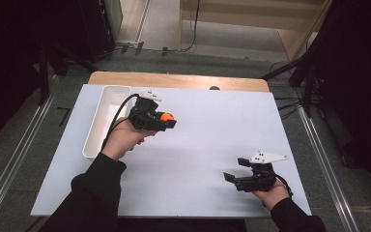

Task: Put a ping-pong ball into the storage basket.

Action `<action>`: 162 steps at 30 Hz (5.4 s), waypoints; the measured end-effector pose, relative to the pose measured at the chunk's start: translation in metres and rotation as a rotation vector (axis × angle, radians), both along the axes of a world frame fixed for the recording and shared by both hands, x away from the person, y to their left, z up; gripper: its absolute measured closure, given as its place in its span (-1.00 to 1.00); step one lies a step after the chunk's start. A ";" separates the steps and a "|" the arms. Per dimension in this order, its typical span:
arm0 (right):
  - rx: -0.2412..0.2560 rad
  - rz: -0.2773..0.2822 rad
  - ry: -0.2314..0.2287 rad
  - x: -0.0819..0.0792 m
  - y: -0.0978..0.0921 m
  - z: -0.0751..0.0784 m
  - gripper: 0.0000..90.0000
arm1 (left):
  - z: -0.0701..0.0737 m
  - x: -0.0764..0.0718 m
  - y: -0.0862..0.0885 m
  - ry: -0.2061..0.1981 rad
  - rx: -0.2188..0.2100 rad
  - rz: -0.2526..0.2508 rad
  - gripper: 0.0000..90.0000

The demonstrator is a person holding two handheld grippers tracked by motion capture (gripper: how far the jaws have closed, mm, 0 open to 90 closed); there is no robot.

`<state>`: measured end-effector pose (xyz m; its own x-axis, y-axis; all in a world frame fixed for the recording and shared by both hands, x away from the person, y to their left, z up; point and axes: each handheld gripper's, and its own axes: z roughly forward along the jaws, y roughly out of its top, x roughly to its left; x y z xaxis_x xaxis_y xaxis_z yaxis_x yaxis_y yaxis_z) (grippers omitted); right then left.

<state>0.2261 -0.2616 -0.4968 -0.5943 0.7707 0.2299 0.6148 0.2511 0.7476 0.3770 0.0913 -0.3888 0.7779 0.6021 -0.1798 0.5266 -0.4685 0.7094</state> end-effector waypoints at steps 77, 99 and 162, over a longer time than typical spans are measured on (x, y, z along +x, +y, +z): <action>0.004 0.008 -0.009 -0.001 0.002 0.002 -0.68 | 0.032 0.019 0.094 -0.060 0.026 0.293 0.13; -0.001 0.020 -0.007 0.002 0.004 0.003 -0.68 | 0.024 0.026 0.120 -0.046 0.014 0.418 0.13; -0.005 0.003 0.000 -0.006 -0.001 0.002 -0.68 | -0.019 0.064 0.122 -0.118 0.040 0.582 0.13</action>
